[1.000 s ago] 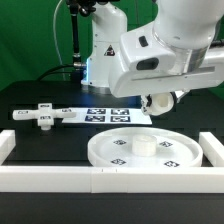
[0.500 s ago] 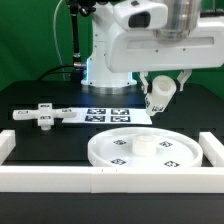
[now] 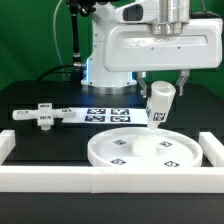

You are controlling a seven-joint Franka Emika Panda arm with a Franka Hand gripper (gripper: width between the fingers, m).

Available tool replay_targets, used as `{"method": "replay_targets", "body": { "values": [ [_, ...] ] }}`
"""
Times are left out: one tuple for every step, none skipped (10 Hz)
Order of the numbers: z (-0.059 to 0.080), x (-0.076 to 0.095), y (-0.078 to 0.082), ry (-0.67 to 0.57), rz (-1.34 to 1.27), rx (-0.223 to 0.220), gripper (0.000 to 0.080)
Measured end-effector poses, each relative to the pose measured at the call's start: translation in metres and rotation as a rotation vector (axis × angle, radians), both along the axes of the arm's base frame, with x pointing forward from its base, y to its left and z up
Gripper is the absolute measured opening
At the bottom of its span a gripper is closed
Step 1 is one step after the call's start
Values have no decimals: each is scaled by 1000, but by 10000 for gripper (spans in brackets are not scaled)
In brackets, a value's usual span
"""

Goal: Assemble round table

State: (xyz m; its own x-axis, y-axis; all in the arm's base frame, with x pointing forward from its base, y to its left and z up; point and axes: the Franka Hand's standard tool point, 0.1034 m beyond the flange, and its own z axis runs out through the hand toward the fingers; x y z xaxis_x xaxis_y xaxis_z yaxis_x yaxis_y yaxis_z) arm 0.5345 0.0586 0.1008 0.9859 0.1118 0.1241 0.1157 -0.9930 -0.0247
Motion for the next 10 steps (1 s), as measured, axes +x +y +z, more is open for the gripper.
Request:
{"method": "replay_targets", "body": {
  "values": [
    [10,4,-3,-33,-42,20,409],
    [21,5,-5,-71,-57,29,409],
    [28,8,-8,-158,-44,27,409],
    [25,7,-9,-212,-45,25,409],
    [26,9,-11,-291,-47,22,409],
    [25,8,-13,-358,-49,18,409],
    [23,8,-15,-410,-51,15,409],
    [17,5,-17,-454,-53,12,409],
    [11,-1,-16,-386,-53,13,409],
    [15,2,-18,-396,-51,10,409]
  ]
}}
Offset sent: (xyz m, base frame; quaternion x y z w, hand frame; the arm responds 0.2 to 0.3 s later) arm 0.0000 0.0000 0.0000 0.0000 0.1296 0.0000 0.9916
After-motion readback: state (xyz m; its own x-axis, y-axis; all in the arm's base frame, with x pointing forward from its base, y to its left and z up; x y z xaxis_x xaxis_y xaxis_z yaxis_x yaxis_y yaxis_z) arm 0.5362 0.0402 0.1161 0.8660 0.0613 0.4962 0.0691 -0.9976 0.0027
